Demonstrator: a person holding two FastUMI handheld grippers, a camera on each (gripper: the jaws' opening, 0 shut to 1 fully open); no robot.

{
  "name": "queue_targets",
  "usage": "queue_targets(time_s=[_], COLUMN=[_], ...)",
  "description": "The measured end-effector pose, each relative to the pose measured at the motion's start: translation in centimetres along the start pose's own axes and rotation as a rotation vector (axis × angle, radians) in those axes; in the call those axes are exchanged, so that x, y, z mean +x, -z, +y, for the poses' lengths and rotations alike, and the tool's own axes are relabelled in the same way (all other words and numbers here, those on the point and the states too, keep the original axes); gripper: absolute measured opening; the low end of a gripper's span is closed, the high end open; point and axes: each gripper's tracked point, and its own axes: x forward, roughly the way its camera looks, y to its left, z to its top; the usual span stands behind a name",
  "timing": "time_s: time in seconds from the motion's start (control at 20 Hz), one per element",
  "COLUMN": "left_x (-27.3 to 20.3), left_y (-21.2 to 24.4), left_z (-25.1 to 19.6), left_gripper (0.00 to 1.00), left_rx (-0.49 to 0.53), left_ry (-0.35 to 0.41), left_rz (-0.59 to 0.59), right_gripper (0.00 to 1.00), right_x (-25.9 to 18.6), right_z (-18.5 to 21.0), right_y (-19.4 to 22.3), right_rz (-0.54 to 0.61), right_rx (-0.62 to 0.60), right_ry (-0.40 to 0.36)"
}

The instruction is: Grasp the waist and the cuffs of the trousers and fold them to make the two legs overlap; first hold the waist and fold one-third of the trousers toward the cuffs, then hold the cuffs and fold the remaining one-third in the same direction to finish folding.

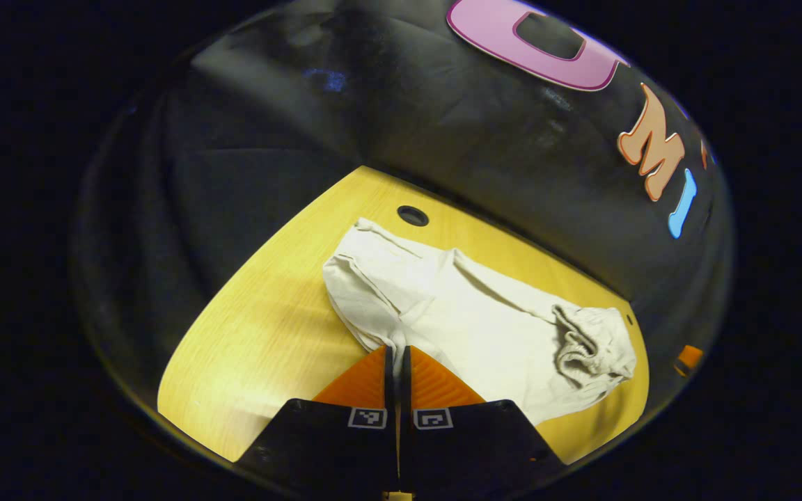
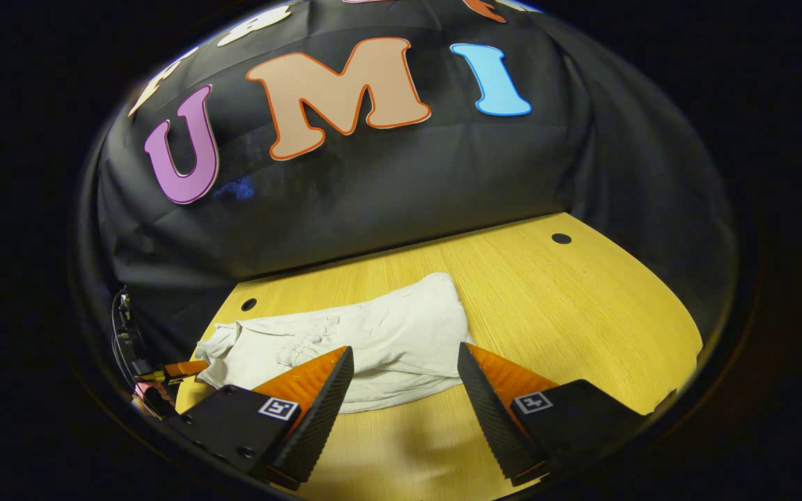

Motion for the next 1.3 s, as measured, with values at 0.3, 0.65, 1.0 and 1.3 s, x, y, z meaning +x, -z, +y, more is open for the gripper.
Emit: queue_targets(time_s=[0.3,0.65,1.0,1.3], left_x=[-1.0,-2.0,-1.1,2.6], left_y=[-2.6,-4.2,-3.3,4.1], left_z=[-9.8,-21.7,-33.8,-39.0], left_gripper=[0.00,0.00,0.00,0.00], left_rx=[-0.033,-0.070,0.067,0.263], left_ry=[0.174,0.317,0.432,0.437], left_rz=[-0.078,-0.129,-0.114,0.030], right_gripper=[0.96,0.96,0.96,0.96], right_x=[-1.0,-2.0,-2.3,-3.0], right_z=[-3.3,-8.5,-13.1,-15.2], right_y=[-0.6,-1.9,-2.8,-2.6], right_rz=[0.009,0.009,0.013,0.018], right_rx=[0.016,0.019,-0.001,-0.027], right_ry=[-0.028,-0.061,-0.090,-0.113])
